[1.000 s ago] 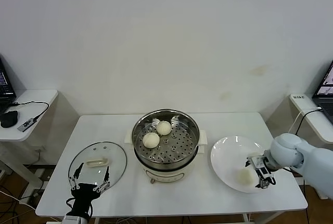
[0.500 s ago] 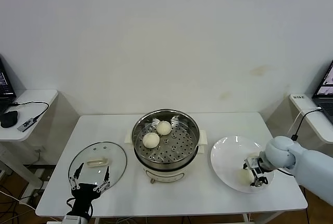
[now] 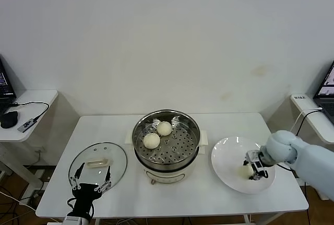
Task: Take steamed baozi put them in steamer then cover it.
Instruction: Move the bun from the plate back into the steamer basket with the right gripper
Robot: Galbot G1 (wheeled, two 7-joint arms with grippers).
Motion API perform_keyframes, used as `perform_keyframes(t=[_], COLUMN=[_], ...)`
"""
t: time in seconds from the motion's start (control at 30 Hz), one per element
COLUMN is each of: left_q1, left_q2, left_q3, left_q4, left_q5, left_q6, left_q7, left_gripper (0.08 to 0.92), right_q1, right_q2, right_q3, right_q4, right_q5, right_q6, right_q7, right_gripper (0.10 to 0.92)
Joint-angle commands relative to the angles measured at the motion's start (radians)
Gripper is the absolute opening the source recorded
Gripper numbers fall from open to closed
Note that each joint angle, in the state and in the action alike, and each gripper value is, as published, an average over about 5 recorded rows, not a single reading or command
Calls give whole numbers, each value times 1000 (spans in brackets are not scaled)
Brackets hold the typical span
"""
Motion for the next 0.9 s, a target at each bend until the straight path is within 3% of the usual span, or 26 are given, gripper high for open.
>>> perform_keyframes(t=[0.03,0.3,0.53,0.9], left_q1=[-2,-6,0,3], left_q2=[2,8,11,10], left_q3=[2,7,6,-13], left_q4=[-3,-8,-17,-19], left_q5=[0,-1,-2,-3], left_q6=[0,0,0,-1], left_q7=[0,0,0,0], left_gripper=[823,823,823,823], right_q1=[228,524,787,789], right_q2=[-18,13,161,390], right_q3=[-55,-189,-370,-445], right_q4=[10,16,4,30], right_q5=[99,238,338,454], right_q6=[-6,-27,-39,-32], right_q7=[-11,-36,-18,103], right_gripper=[577,578,585,585])
